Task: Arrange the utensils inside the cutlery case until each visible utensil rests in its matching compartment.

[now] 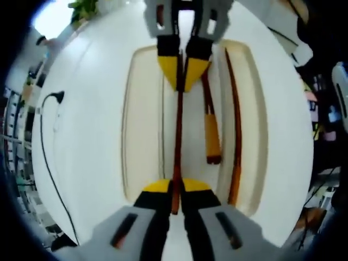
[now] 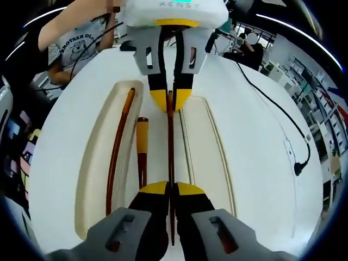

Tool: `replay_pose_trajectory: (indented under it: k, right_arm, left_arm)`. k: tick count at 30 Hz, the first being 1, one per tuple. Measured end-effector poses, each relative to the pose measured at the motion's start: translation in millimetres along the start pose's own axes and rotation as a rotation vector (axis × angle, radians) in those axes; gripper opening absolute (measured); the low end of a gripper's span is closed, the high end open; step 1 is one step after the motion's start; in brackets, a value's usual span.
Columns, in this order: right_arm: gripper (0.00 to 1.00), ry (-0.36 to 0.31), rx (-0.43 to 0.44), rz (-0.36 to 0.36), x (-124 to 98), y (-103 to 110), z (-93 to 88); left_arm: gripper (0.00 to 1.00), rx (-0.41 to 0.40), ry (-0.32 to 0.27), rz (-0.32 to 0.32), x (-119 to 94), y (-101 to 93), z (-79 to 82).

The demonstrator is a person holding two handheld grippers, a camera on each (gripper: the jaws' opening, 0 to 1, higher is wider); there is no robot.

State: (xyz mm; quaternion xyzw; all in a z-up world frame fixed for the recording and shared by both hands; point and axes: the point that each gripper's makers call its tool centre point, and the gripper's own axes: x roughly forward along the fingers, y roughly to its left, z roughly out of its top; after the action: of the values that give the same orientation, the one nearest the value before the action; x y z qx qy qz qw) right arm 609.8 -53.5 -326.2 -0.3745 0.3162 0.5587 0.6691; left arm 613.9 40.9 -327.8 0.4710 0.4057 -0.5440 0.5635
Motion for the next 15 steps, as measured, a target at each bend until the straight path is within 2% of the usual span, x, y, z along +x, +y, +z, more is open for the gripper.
replay_pose_trajectory:
  k: [2,4,6,8,10,12,13,14,15]
  right_arm:
    - [0.01,0.001,-0.016,-0.011,-4.8,-1.3,0.0]
    - [0.01,-0.039,-0.012,-0.034,-11.3,-4.1,8.1]
    - [0.01,-0.034,-0.023,-0.046,-18.1,-4.0,11.5]
    - [0.01,-0.042,-0.058,-0.068,-25.8,-3.2,16.3]
    - [0.01,-0.041,-0.056,-0.072,-32.4,1.2,19.0]
    - [0.01,-0.047,-0.052,-0.128,-40.9,0.2,21.2]
    - [0.01,-0.048,-0.037,-0.147,-46.0,3.7,22.1]
    - [0.01,-0.063,-0.053,-0.148,-49.1,10.1,24.4]
    - [0.01,-0.068,-0.057,-0.159,-52.4,13.6,24.5]
  left_arm:
    - [0.05,0.002,-0.019,0.001,-3.1,-2.1,0.5]
    - [0.05,0.047,0.0,0.062,-9.1,6.8,-1.3]
    - [0.05,0.026,-0.009,0.049,-13.7,4.0,1.0]
    - [0.05,0.034,-0.009,0.06,-18.9,3.0,2.5]
    - [0.05,0.041,-0.018,0.063,-25.3,0.4,4.8]
    - [0.05,0.038,-0.043,0.09,-33.0,0.1,9.0]
    - [0.05,0.053,-0.061,0.121,-37.6,1.0,12.9]
    - [0.06,0.08,-0.054,0.134,-41.0,-0.4,12.9]
    - [0.05,0.098,-0.062,0.126,-45.8,-9.2,14.5]
